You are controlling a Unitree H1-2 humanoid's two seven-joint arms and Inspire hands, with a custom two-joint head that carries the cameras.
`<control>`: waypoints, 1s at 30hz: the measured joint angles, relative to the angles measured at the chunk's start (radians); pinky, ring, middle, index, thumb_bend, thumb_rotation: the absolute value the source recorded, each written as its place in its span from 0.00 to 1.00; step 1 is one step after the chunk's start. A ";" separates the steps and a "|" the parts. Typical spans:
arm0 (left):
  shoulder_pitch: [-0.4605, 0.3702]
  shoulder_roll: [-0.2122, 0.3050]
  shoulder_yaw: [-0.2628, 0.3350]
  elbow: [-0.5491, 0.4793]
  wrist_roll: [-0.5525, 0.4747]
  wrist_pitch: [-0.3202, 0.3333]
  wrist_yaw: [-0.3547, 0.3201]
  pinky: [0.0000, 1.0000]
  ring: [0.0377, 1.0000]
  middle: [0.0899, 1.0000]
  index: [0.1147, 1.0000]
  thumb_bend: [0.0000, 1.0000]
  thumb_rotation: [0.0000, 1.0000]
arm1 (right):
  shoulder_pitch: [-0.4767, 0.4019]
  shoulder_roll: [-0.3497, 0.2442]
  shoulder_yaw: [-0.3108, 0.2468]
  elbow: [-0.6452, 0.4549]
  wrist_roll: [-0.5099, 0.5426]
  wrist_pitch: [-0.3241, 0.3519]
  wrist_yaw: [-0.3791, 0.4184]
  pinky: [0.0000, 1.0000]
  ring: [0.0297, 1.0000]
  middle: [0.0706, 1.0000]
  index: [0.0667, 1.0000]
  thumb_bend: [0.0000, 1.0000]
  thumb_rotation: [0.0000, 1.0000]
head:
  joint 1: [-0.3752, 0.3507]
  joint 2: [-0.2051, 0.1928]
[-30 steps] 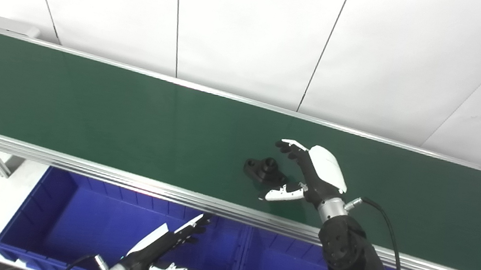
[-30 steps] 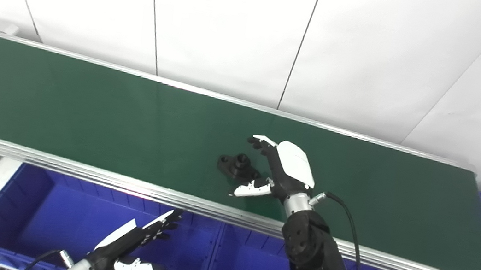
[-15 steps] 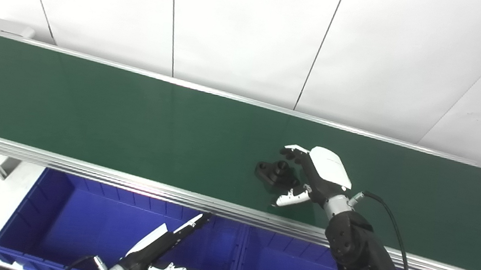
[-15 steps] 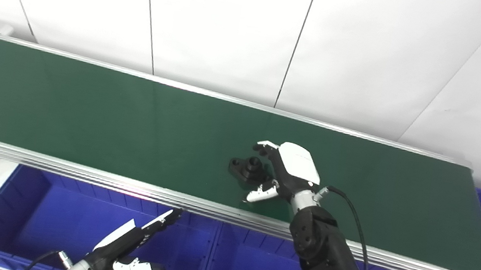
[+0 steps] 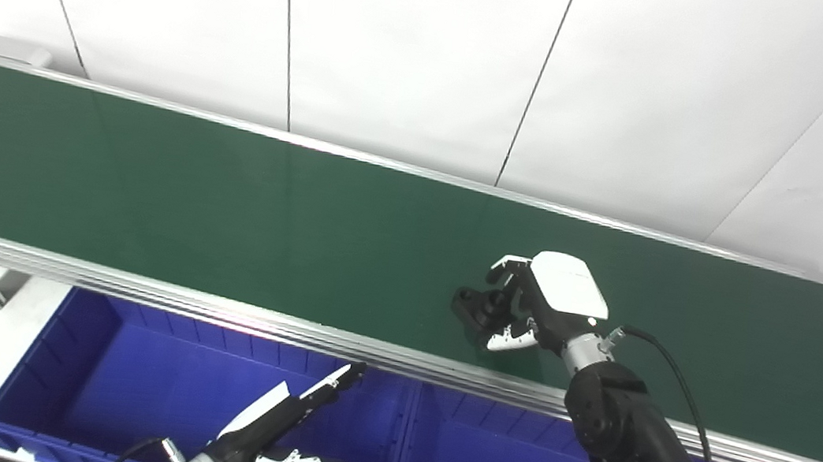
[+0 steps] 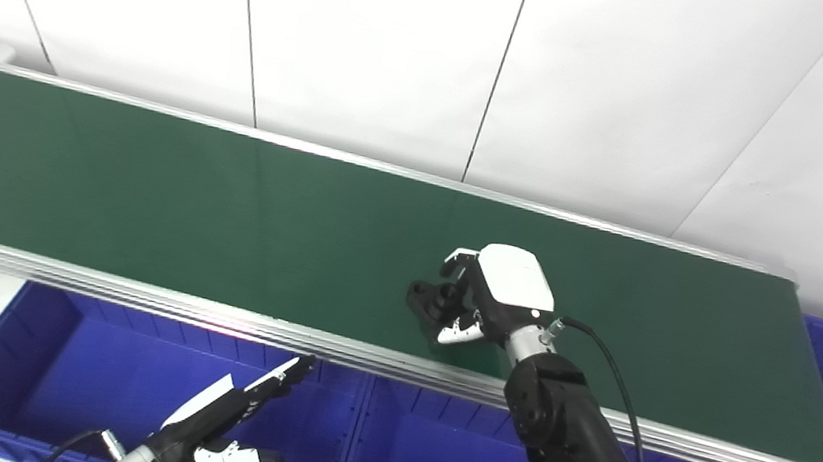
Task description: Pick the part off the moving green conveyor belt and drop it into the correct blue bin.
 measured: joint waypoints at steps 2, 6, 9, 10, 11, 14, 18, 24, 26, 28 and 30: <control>0.001 0.000 0.004 -0.008 -0.001 0.000 -0.002 0.96 0.99 1.00 1.00 0.79 0.73 | 0.004 -0.001 0.001 -0.006 -0.001 0.000 -0.002 0.22 0.26 0.43 0.46 0.52 0.00 | -0.006 0.006; 0.003 0.001 0.015 -0.028 -0.010 0.000 -0.005 0.95 0.98 1.00 1.00 0.79 0.72 | 0.014 -0.001 0.006 -0.014 -0.002 0.000 -0.014 0.20 0.24 0.43 0.46 0.52 0.00 | -0.011 0.012; 0.003 0.004 0.020 -0.028 -0.010 0.000 -0.013 0.93 0.97 0.99 0.99 0.78 0.71 | 0.014 0.000 0.018 -0.015 -0.009 0.000 -0.027 0.20 0.24 0.43 0.46 0.53 0.00 | -0.011 0.017; 0.004 0.004 0.023 -0.028 -0.010 0.000 -0.014 0.91 0.96 0.99 0.99 0.79 0.71 | 0.014 0.000 0.023 -0.015 -0.014 0.000 -0.033 0.20 0.25 0.43 0.46 0.53 0.00 | -0.011 0.017; 0.003 0.004 0.025 -0.028 -0.010 0.000 -0.014 0.91 0.96 0.99 0.99 0.79 0.71 | 0.014 0.001 0.027 -0.015 -0.019 0.000 -0.036 0.20 0.25 0.43 0.46 0.53 0.00 | -0.011 0.017; 0.003 0.004 0.032 -0.028 -0.010 0.000 -0.015 0.91 0.96 0.98 0.98 0.80 0.70 | 0.015 0.003 0.034 -0.015 -0.025 0.000 -0.054 0.20 0.26 0.44 0.46 0.53 0.00 | -0.012 0.018; 0.004 0.004 0.049 -0.028 -0.026 0.000 -0.036 0.89 0.95 0.97 0.96 0.80 0.66 | 0.023 0.003 0.035 -0.015 -0.026 -0.002 -0.075 0.22 0.28 0.44 0.46 0.53 0.00 | -0.011 0.018; 0.004 0.004 0.058 -0.028 -0.028 0.000 -0.051 0.88 0.94 0.96 0.96 0.81 0.66 | 0.050 0.003 0.038 -0.051 -0.025 -0.015 -0.088 0.23 0.27 0.44 0.46 0.52 0.00 | -0.009 0.022; 0.004 0.002 0.065 -0.028 -0.032 0.000 -0.056 0.87 0.93 0.96 0.96 0.81 0.64 | 0.072 0.004 0.041 -0.089 -0.023 -0.026 -0.075 0.25 0.29 0.44 0.46 0.52 0.00 | -0.009 0.026; 0.005 0.002 0.072 -0.028 -0.039 -0.001 -0.066 0.86 0.93 0.96 0.95 0.81 0.64 | 0.097 0.008 0.039 -0.141 -0.020 -0.030 -0.062 0.25 0.30 0.44 0.46 0.52 0.00 | -0.009 0.026; 0.007 0.002 0.078 -0.028 -0.042 -0.001 -0.072 0.85 0.92 0.96 0.96 0.81 0.64 | 0.106 0.013 0.030 -0.182 -0.017 -0.031 -0.051 0.28 0.33 0.44 0.46 0.52 0.00 | -0.009 0.026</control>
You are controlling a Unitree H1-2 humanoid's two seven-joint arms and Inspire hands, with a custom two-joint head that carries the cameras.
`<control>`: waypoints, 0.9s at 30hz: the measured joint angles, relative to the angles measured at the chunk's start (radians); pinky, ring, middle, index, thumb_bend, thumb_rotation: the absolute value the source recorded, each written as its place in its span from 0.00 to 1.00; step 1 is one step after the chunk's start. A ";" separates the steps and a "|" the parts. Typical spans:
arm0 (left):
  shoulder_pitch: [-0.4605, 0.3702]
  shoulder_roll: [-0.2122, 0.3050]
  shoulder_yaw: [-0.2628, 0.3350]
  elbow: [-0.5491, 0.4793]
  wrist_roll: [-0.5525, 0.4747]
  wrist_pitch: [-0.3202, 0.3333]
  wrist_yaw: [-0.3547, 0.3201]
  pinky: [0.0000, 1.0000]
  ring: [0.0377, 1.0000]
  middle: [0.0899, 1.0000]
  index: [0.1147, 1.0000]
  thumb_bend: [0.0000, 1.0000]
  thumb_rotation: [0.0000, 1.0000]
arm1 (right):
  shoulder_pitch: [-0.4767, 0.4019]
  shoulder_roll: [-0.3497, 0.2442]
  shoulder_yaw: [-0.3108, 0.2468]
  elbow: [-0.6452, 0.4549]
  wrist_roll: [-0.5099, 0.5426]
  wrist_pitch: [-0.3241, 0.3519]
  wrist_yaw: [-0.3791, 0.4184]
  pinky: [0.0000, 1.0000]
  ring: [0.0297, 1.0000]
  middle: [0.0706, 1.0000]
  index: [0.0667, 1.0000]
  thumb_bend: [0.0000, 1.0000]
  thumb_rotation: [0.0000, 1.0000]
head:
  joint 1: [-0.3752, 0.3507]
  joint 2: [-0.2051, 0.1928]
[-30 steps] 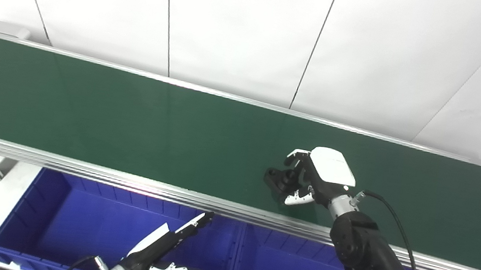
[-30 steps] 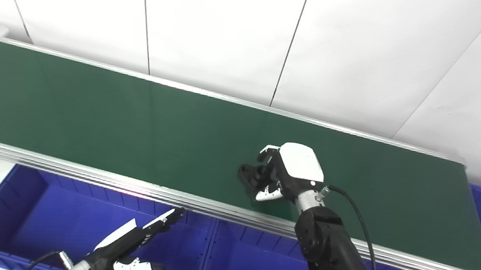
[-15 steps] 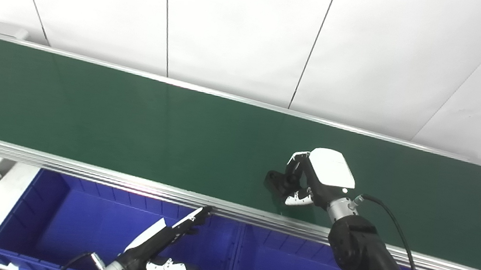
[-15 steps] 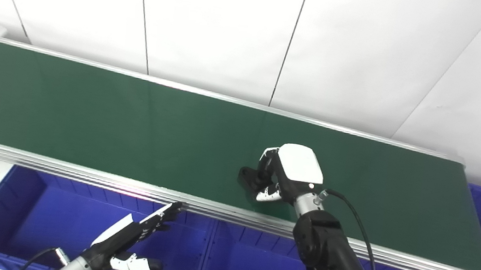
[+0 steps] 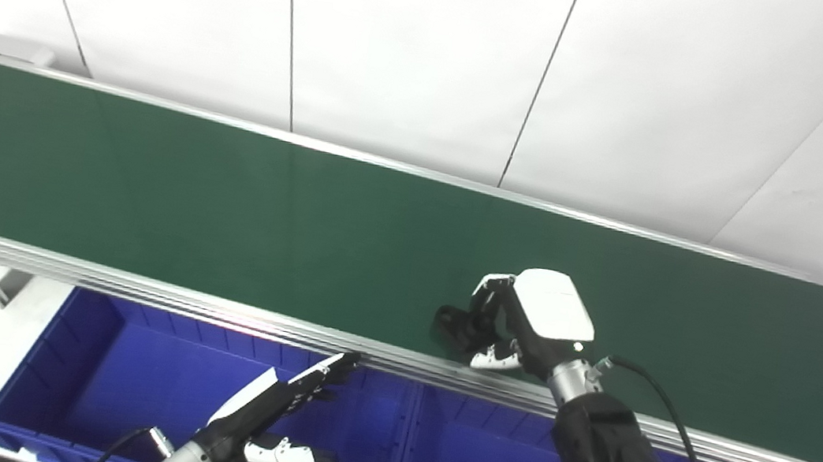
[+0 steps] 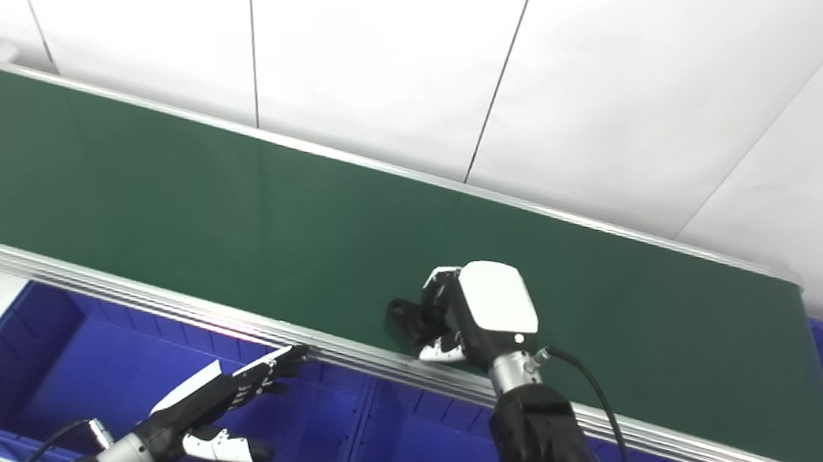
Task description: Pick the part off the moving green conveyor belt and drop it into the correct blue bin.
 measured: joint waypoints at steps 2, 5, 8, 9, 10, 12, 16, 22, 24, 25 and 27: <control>0.001 -0.001 0.004 0.000 0.000 0.000 -0.004 0.84 0.92 0.96 0.96 0.80 0.64 | 0.005 0.000 -0.024 -0.061 0.004 0.000 0.016 0.30 0.34 0.44 0.46 0.52 0.00 | 0.002 0.002; 0.001 -0.001 0.009 0.000 0.000 0.000 -0.010 0.83 0.91 0.95 0.96 0.80 0.63 | 0.012 0.001 -0.057 -0.170 0.008 0.002 0.041 0.25 0.29 0.43 0.46 0.52 0.00 | 0.003 0.009; 0.000 -0.001 0.012 0.000 0.001 0.000 -0.012 0.84 0.92 0.96 0.96 0.80 0.64 | 0.021 0.012 -0.074 -0.236 0.004 0.003 0.068 0.25 0.28 0.43 0.46 0.52 0.00 | 0.003 0.011; 0.000 -0.001 0.012 -0.001 0.003 0.000 -0.012 0.85 0.92 0.96 0.96 0.80 0.64 | 0.028 0.017 -0.080 -0.246 0.001 0.004 0.078 0.24 0.27 0.43 0.46 0.52 0.00 | 0.006 0.017; 0.001 -0.001 0.012 -0.001 0.003 0.000 -0.012 0.85 0.92 0.96 0.96 0.80 0.64 | 0.040 0.020 -0.085 -0.262 -0.002 0.005 0.089 0.24 0.27 0.43 0.46 0.52 0.00 | 0.006 0.017; 0.003 -0.001 0.014 -0.001 0.003 0.000 -0.012 0.86 0.92 0.96 0.96 0.81 0.64 | 0.063 0.025 -0.095 -0.284 -0.005 0.005 0.101 0.25 0.28 0.43 0.46 0.52 0.00 | 0.008 0.020; 0.004 -0.001 0.017 -0.006 0.003 0.000 -0.018 0.84 0.92 0.96 0.96 0.81 0.64 | 0.106 0.029 -0.108 -0.298 -0.017 0.004 0.104 0.27 0.32 0.44 0.46 0.52 0.00 | 0.011 0.034; 0.014 -0.001 0.022 -0.038 0.003 0.000 -0.021 0.87 0.93 0.96 0.96 0.81 0.65 | 0.198 0.036 -0.132 -0.328 -0.014 0.004 0.109 0.27 0.33 0.44 0.46 0.52 0.00 | 0.026 0.081; 0.018 -0.001 0.024 -0.044 0.003 0.000 -0.023 0.88 0.94 0.97 0.97 0.81 0.65 | 0.232 0.038 -0.138 -0.342 -0.010 0.005 0.119 0.29 0.35 0.43 0.47 0.52 0.00 | 0.041 0.107; 0.020 -0.001 0.025 -0.051 0.003 0.000 -0.025 0.89 0.95 0.97 0.97 0.81 0.64 | 0.251 0.037 -0.140 -0.345 -0.009 0.004 0.125 0.31 0.37 0.43 0.48 0.52 0.00 | 0.063 0.135; 0.023 -0.002 0.026 -0.076 0.003 -0.001 -0.035 0.89 0.95 0.96 0.96 0.81 0.63 | 0.293 0.034 -0.145 -0.346 -0.004 0.001 0.125 0.30 0.37 0.44 0.46 0.52 0.00 | 0.072 0.146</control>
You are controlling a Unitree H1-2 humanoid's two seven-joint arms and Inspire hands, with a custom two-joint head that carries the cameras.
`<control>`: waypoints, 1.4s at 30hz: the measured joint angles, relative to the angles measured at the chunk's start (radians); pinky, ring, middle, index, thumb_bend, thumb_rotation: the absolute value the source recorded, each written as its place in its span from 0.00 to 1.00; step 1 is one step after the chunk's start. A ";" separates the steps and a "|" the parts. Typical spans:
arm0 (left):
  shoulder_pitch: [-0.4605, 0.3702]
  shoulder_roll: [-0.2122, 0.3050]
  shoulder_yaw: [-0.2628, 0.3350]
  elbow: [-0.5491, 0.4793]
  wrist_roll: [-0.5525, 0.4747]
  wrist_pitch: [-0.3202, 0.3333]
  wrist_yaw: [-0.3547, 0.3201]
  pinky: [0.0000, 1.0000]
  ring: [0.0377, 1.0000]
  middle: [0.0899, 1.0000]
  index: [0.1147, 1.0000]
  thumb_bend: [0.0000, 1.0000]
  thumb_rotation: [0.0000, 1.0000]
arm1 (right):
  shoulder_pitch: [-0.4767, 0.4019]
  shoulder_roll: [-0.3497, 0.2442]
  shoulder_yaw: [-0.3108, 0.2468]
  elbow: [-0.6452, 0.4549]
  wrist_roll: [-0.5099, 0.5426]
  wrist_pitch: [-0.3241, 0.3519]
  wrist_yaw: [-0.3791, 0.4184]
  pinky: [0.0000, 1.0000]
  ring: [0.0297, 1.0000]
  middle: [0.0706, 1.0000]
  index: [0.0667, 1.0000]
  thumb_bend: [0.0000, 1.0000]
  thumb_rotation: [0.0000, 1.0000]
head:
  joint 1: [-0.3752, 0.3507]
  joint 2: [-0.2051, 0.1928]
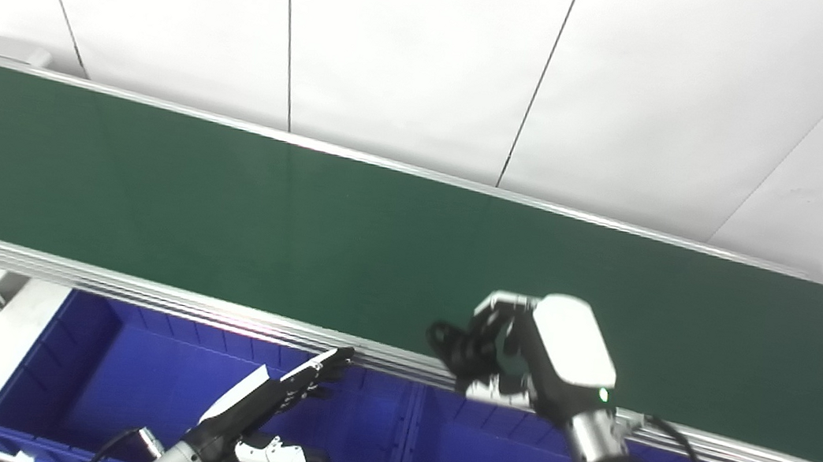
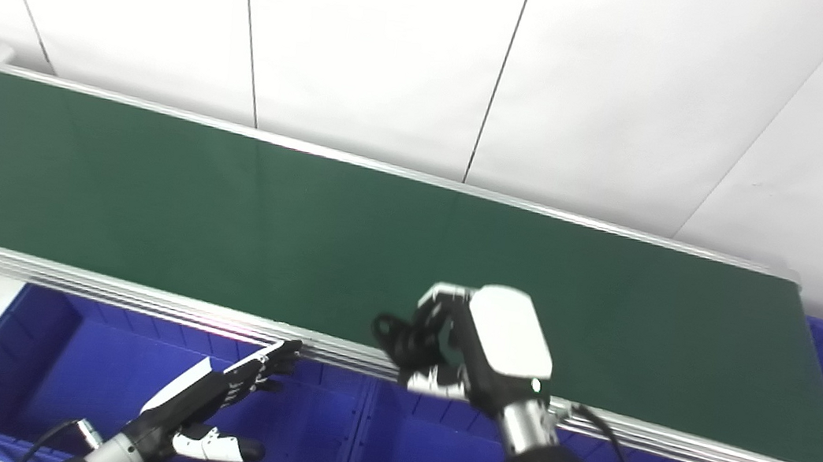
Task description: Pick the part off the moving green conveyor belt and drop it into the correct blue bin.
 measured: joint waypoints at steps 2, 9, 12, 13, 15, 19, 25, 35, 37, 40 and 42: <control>0.000 -0.007 0.003 -0.009 0.001 -0.001 -0.004 0.88 0.94 0.96 0.96 0.82 0.63 | 0.041 -0.009 -0.001 0.009 0.005 -0.015 -0.019 0.29 0.36 0.44 0.46 0.52 0.00 | 0.027 0.035; 0.001 -0.049 0.013 -0.067 0.054 -0.001 -0.004 0.91 0.95 0.96 0.96 0.82 0.64 | 0.117 -0.024 -0.003 0.100 0.008 -0.054 -0.081 0.23 0.29 0.44 0.46 0.52 0.00 | 0.092 0.100; 0.005 -0.062 0.018 -0.075 0.055 0.004 -0.007 0.92 0.96 0.97 0.97 0.82 0.63 | 0.123 -0.025 0.000 0.148 -0.005 -0.057 -0.103 0.16 0.20 0.43 0.45 0.53 0.00 | 0.098 0.110; 0.008 -0.063 0.019 -0.085 0.055 0.012 -0.010 0.92 0.96 0.97 0.97 0.82 0.63 | 0.122 -0.025 0.003 0.167 -0.012 -0.057 -0.108 0.15 0.19 0.43 0.45 0.53 0.00 | 0.104 0.123; 0.013 -0.065 0.020 -0.100 0.061 0.018 -0.014 0.92 0.96 0.97 0.96 0.82 0.63 | 0.119 -0.026 0.012 0.201 -0.021 -0.058 -0.112 0.16 0.20 0.43 0.45 0.53 0.00 | 0.107 0.130; 0.013 -0.070 0.031 -0.100 0.062 0.018 -0.016 0.92 0.96 0.97 0.97 0.80 0.61 | 0.101 -0.026 0.029 0.272 -0.034 -0.060 -0.120 0.17 0.22 0.43 0.46 0.52 0.00 | 0.112 0.140; 0.013 -0.071 0.039 -0.106 0.061 0.030 -0.027 0.92 0.96 0.97 0.97 0.80 0.62 | 0.057 -0.024 0.052 0.304 -0.035 -0.051 -0.043 0.25 0.30 0.44 0.46 0.52 0.00 | 0.117 0.141; 0.020 -0.071 0.048 -0.121 0.061 0.035 -0.032 0.93 0.96 0.97 0.96 0.82 0.62 | 0.104 0.009 0.047 0.239 -0.049 -0.001 -0.034 0.80 0.84 0.85 0.90 0.62 0.44 | 0.106 0.130; 0.020 -0.071 0.050 -0.122 0.061 0.042 -0.037 0.91 0.95 0.97 0.96 0.82 0.62 | 0.124 0.020 0.040 0.214 -0.048 0.002 -0.047 0.84 0.87 0.88 0.93 0.64 0.49 | 0.112 0.123; 0.020 -0.070 0.052 -0.123 0.061 0.051 -0.043 0.88 0.95 0.97 0.96 0.82 0.62 | 0.168 0.044 0.014 0.146 -0.033 0.003 -0.057 0.87 0.89 0.90 0.94 0.67 0.54 | 0.114 0.115; 0.023 -0.069 0.055 -0.124 0.062 0.054 -0.047 0.87 0.94 0.97 0.96 0.82 0.63 | 0.195 0.063 -0.005 0.095 -0.012 0.002 -0.072 0.85 0.89 0.90 0.95 0.69 0.55 | 0.115 0.112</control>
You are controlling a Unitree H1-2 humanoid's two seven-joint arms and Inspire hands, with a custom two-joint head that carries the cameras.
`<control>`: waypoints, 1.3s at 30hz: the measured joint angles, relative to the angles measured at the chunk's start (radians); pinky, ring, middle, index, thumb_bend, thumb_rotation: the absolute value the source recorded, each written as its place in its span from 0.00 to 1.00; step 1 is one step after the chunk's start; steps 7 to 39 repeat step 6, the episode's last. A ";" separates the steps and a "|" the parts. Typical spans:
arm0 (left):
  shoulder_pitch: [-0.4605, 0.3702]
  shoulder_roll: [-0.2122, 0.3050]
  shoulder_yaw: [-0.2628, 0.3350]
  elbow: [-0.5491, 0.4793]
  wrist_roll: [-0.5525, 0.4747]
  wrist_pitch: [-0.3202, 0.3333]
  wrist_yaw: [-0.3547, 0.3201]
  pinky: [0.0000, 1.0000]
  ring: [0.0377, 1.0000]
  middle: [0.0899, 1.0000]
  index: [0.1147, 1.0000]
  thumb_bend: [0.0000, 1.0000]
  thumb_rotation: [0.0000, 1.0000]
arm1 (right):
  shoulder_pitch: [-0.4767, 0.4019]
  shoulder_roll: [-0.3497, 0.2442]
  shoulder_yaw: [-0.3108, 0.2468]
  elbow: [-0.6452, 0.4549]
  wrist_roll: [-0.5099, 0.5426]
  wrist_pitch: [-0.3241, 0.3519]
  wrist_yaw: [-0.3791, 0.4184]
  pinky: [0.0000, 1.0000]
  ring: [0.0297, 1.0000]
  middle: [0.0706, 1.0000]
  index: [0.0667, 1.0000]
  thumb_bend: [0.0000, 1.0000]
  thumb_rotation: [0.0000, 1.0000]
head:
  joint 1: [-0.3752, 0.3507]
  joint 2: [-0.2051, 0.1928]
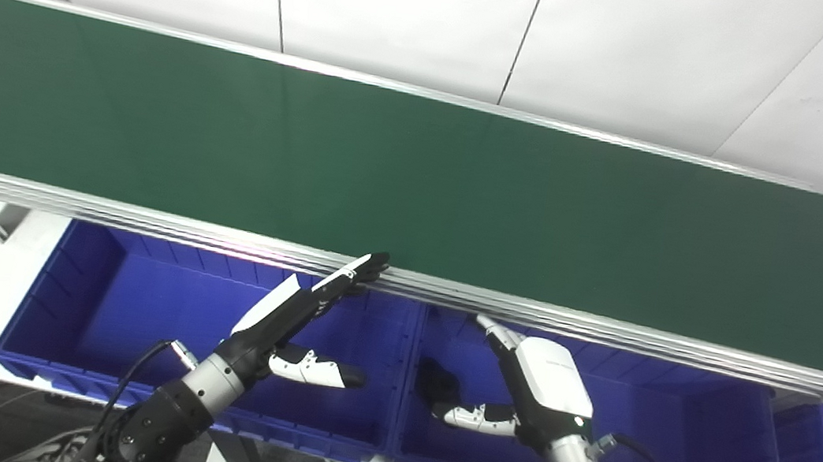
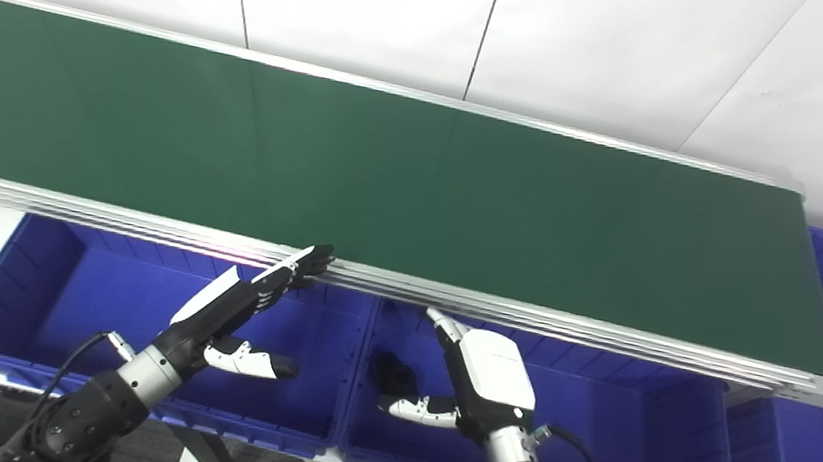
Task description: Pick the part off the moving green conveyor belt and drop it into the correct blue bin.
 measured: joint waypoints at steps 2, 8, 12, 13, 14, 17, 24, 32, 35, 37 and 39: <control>0.001 0.001 0.002 0.002 0.000 -0.001 0.000 0.86 0.94 0.97 0.96 0.82 0.63 | 0.024 0.024 -0.012 -0.034 0.024 0.000 -0.005 0.83 0.90 0.90 0.95 0.70 0.57 | 0.005 -0.009; 0.002 0.000 0.002 0.011 0.001 -0.004 -0.002 0.88 0.95 0.98 0.96 0.83 0.63 | 0.079 0.078 -0.042 -0.078 0.145 -0.002 -0.004 0.59 0.70 0.86 0.95 0.70 0.57 | 0.014 -0.022; 0.002 0.000 0.002 0.011 0.001 -0.004 -0.002 0.88 0.95 0.98 0.96 0.83 0.63 | 0.079 0.078 -0.042 -0.078 0.145 -0.002 -0.004 0.59 0.70 0.86 0.95 0.70 0.57 | 0.014 -0.022; 0.002 0.000 0.002 0.011 0.001 -0.004 -0.002 0.88 0.95 0.98 0.96 0.83 0.63 | 0.079 0.078 -0.042 -0.078 0.145 -0.002 -0.004 0.59 0.70 0.86 0.95 0.70 0.57 | 0.014 -0.022; 0.002 0.000 0.002 0.011 0.001 -0.004 -0.002 0.88 0.95 0.98 0.96 0.83 0.63 | 0.079 0.078 -0.042 -0.078 0.145 -0.002 -0.004 0.59 0.70 0.86 0.95 0.70 0.57 | 0.014 -0.022; 0.002 0.000 0.002 0.011 0.001 -0.004 -0.002 0.88 0.95 0.98 0.96 0.83 0.63 | 0.079 0.078 -0.042 -0.078 0.145 -0.002 -0.004 0.59 0.70 0.86 0.95 0.70 0.57 | 0.014 -0.022; 0.002 0.000 0.002 0.011 0.001 -0.004 -0.002 0.88 0.95 0.98 0.96 0.83 0.63 | 0.079 0.078 -0.042 -0.078 0.145 -0.002 -0.004 0.59 0.70 0.86 0.95 0.70 0.57 | 0.014 -0.022; 0.002 0.000 0.002 0.011 0.001 -0.004 -0.002 0.88 0.95 0.98 0.96 0.83 0.63 | 0.079 0.078 -0.042 -0.078 0.145 -0.002 -0.004 0.59 0.70 0.86 0.95 0.70 0.57 | 0.014 -0.022; 0.002 0.000 0.002 0.011 0.001 -0.004 -0.002 0.88 0.95 0.98 0.96 0.83 0.63 | 0.079 0.078 -0.042 -0.078 0.145 -0.002 -0.004 0.59 0.70 0.86 0.95 0.70 0.57 | 0.014 -0.022; 0.002 0.000 0.002 0.011 0.001 -0.004 -0.002 0.88 0.95 0.98 0.96 0.83 0.63 | 0.079 0.078 -0.042 -0.078 0.145 -0.002 -0.004 0.59 0.70 0.86 0.95 0.70 0.57 | 0.014 -0.022; 0.002 0.000 0.002 0.011 0.001 -0.004 -0.002 0.88 0.95 0.98 0.96 0.83 0.63 | 0.079 0.078 -0.042 -0.078 0.145 -0.002 -0.004 0.59 0.70 0.86 0.95 0.70 0.57 | 0.014 -0.022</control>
